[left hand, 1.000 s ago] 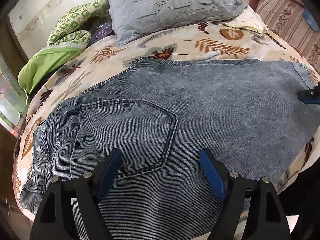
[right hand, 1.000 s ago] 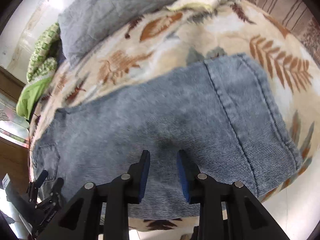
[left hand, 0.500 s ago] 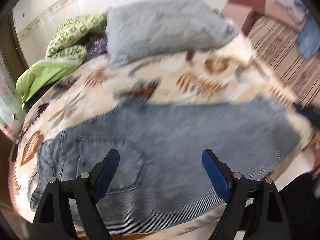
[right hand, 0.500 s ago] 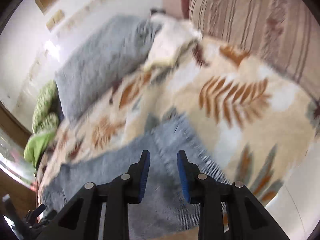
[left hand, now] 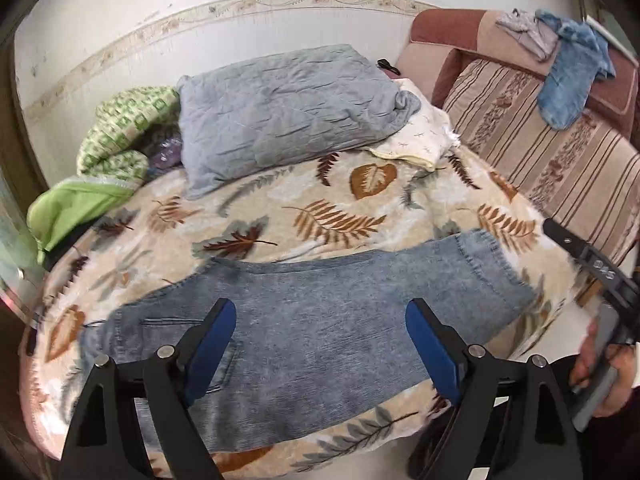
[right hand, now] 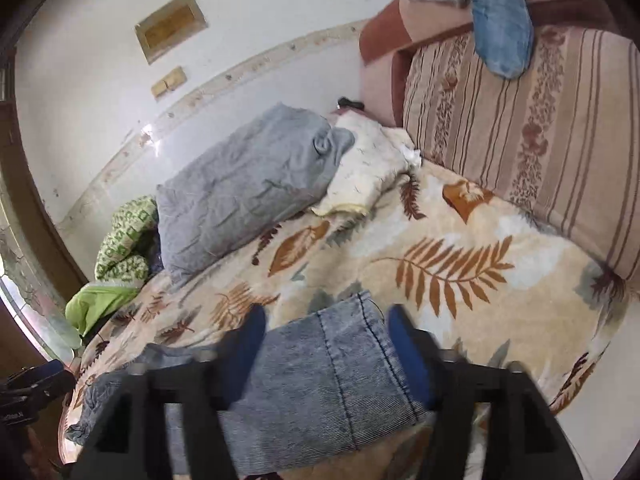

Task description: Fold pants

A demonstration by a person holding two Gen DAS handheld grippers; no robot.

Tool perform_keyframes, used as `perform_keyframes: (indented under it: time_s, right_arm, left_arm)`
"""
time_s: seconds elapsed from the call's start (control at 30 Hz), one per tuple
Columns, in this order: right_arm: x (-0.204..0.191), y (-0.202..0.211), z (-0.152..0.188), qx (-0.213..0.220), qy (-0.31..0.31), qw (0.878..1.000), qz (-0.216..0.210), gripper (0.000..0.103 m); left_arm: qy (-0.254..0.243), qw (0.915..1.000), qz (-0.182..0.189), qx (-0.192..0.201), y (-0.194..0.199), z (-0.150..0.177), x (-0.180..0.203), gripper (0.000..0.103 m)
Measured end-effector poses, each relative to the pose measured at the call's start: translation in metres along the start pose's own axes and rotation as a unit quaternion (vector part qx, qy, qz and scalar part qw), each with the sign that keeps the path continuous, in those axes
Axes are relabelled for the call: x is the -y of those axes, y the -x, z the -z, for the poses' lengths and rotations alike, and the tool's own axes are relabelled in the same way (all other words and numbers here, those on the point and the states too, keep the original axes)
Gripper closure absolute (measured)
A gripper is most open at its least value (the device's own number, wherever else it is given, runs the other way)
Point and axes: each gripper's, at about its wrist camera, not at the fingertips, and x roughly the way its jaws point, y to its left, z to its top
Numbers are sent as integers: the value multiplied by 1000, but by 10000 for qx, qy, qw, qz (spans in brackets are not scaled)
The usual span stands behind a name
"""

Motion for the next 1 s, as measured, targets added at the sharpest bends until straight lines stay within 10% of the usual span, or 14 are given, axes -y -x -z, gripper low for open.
perform_keyframes:
  time_s: [0.4, 1.0]
  right_arm:
    - [-53, 18, 35, -206, 1033, 9942, -208, 31]
    - [-58, 2, 44, -448, 1152, 9921, -224, 31]
  left_arm:
    - [373, 9959, -815, 130, 10, 6, -29, 15]
    - [648, 9942, -857, 8, -5, 12, -35, 15]
